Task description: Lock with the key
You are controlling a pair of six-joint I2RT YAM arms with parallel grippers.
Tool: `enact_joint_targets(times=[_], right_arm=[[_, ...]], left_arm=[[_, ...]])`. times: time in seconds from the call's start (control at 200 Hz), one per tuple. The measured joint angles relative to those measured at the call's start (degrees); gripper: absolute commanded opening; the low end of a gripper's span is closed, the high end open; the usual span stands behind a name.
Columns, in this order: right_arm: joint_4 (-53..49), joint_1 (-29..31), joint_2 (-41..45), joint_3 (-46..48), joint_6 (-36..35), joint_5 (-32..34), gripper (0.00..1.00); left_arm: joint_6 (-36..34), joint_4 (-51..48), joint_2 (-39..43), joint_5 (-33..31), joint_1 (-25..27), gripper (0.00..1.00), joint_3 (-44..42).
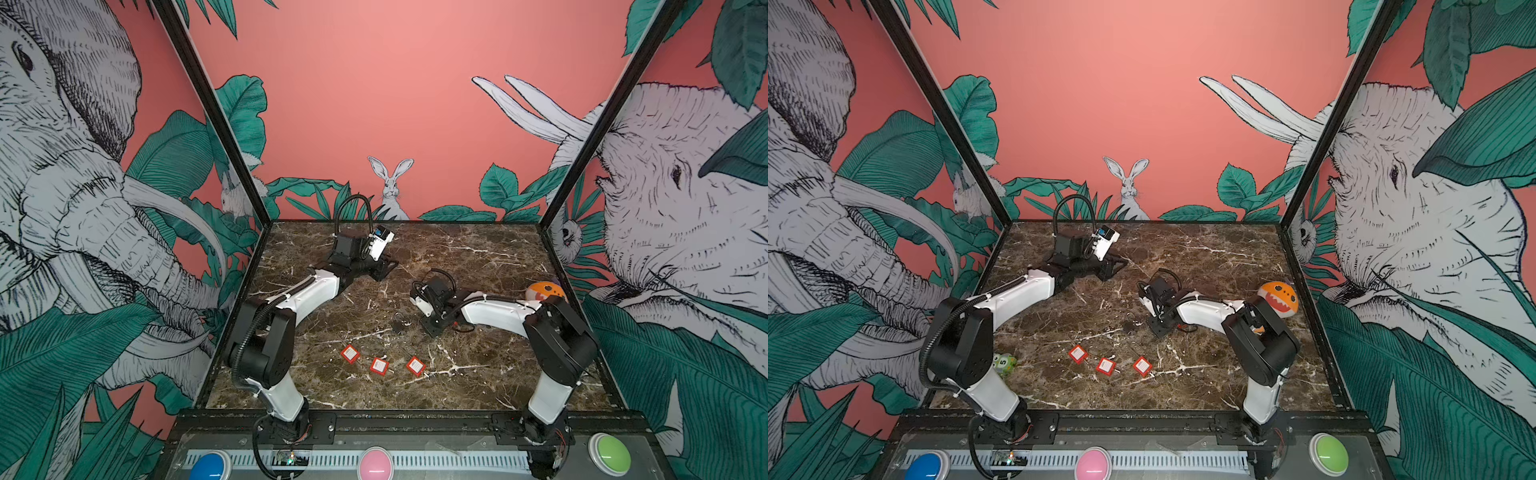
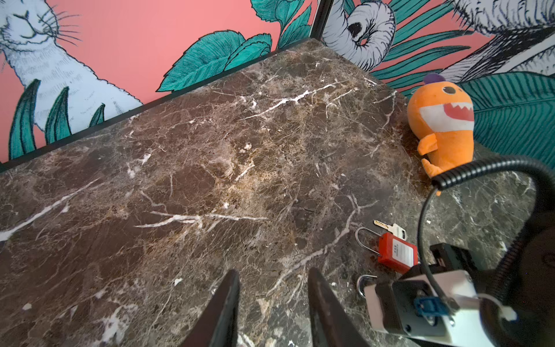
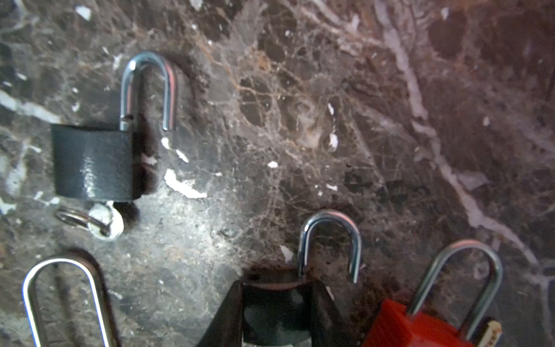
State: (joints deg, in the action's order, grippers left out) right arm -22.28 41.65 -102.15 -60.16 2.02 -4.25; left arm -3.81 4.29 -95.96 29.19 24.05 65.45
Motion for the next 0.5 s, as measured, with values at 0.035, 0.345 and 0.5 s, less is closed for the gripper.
enact_joint_targets(times=[0.035, 0.345, 0.5], right_arm=[[-0.33, 0.00, 0.15, 0.00, -0.42, -0.02, 0.22], [-2.86, -0.02, 5.81, -0.02, -7.52, -4.28, 0.18], [-3.45, -0.94, 12.07, -0.09, -12.87, -7.93, 0.17]], left_arm=[[-0.02, 0.83, 0.00, 0.04, 0.00, 0.39, -0.17], [-3.74, 4.37, 0.85, 3.21, 0.00, 0.40, -4.15], [-9.64, 4.59, 4.42, 8.07, 0.00, 0.40, -8.44]])
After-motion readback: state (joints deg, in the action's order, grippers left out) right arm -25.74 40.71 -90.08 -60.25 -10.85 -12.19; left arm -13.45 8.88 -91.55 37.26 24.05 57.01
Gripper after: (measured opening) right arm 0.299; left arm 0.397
